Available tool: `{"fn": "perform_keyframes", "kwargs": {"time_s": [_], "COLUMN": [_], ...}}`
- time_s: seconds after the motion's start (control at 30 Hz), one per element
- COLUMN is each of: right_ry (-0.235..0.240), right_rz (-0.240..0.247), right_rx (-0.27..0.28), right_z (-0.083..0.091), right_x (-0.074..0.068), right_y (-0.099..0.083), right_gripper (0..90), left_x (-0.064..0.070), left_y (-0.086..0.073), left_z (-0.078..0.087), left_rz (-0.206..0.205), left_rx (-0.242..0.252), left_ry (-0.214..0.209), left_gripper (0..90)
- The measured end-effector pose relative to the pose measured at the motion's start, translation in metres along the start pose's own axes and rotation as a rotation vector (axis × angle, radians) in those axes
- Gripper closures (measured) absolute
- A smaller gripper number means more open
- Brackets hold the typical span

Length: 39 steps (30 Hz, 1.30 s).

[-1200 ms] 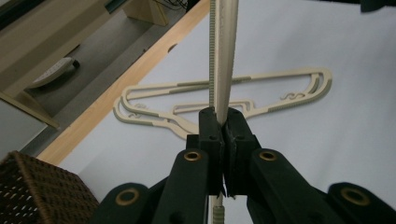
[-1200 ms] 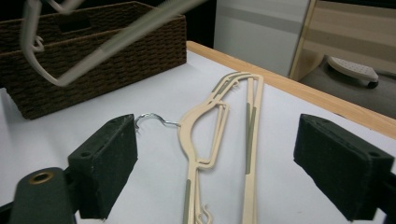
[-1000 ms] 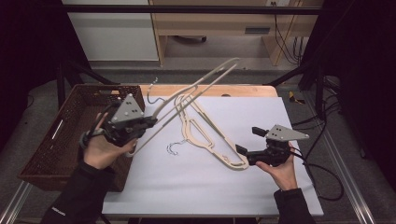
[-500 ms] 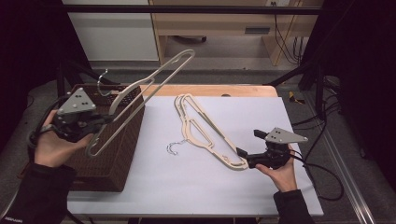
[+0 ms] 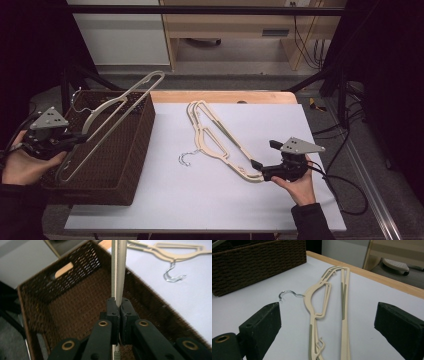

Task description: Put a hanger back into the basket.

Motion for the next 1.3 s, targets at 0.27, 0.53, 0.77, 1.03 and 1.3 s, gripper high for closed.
{"fn": "perform_keyframes", "kwargs": {"time_s": [0.27, 0.53, 0.77, 1.03, 1.3], "right_ry": [0.005, 0.008, 0.012, 0.014, 0.022], "right_rz": [0.003, 0.007, 0.008, 0.010, 0.013], "right_rx": [-0.010, -0.016, -0.026, -0.034, -0.041], "right_z": [-0.002, -0.003, -0.006, -0.007, -0.010], "right_x": [-0.001, -0.002, -0.003, -0.004, -0.006], "right_y": [-0.001, -0.002, -0.003, -0.005, -0.006], "right_gripper": [7.3, 7.4, 7.4, 7.3, 7.4], "left_x": [-0.025, -0.044, -0.048, -0.059, -0.072], "left_y": [-0.024, -0.047, -0.056, -0.072, -0.080], "left_z": [-0.015, -0.030, -0.053, -0.076, -0.077], "left_rz": [0.078, 0.157, 0.198, 0.271, 0.346], "left_rx": [-0.079, -0.133, -0.184, -0.202, -0.225], "left_ry": [0.024, 0.019, -0.027, -0.031, 0.077], "left_gripper": [87.3, 87.3, 87.2, 86.0, 79.4]}}
Point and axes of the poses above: each handheld gripper's, and its own axes: z roughly backward along the jaws, y roughly out of its top, x roughly to its right, the point moved 5 cm from there along -z, roughly forward along the jaws, and after that the axes turned 11 degrees about -y, right-handed, at the moved point
